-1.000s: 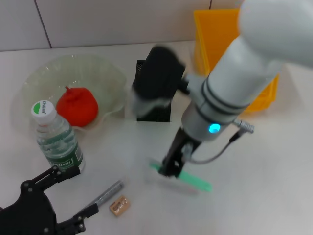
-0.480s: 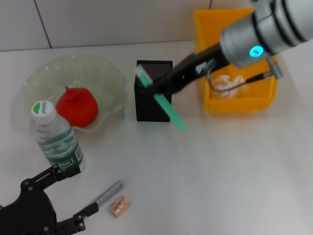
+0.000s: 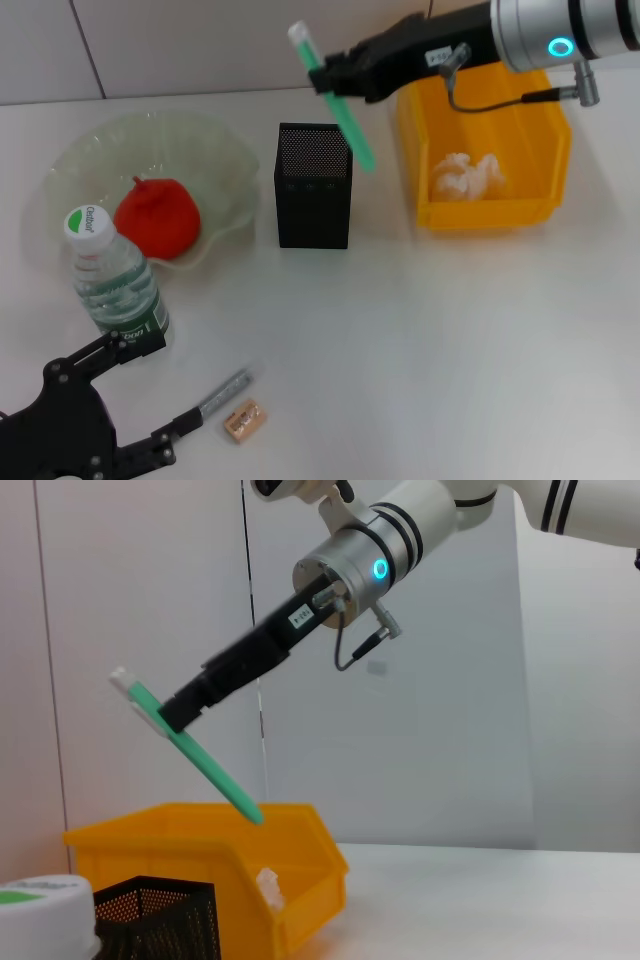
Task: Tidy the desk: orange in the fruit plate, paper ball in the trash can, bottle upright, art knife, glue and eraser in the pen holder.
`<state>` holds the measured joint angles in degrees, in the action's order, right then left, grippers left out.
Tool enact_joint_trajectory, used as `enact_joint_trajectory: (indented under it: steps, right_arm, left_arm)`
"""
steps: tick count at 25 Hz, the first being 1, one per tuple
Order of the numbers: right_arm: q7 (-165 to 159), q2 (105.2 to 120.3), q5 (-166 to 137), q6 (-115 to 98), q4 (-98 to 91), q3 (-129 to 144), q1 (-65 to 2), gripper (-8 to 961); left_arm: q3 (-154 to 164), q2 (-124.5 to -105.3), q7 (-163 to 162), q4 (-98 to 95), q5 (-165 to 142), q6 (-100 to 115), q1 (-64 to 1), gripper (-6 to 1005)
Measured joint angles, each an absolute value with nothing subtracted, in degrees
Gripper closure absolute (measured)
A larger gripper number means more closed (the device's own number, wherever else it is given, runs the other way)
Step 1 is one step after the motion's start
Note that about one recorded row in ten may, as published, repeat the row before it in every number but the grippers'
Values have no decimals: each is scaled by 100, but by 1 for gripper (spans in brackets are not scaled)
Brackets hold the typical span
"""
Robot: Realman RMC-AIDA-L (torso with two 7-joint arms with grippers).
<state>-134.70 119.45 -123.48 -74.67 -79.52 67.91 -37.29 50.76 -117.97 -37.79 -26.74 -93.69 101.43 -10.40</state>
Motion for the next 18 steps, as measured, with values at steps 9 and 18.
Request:
enact_joint_trajectory:
  steps: [9,18]
  right_arm:
    - [-12305,11954,-11372,-6567,-7624,6854,-3446,699]
    - [-10949,11951,-10558,-5940,-6820,7094,-3426,680]
  left_arm:
    - [5070,-11797,-3823,-2670,-9369,10132,-1113,199]
    - [5071,-11802,-3828,-2647,-9369,10150,-1134,199]
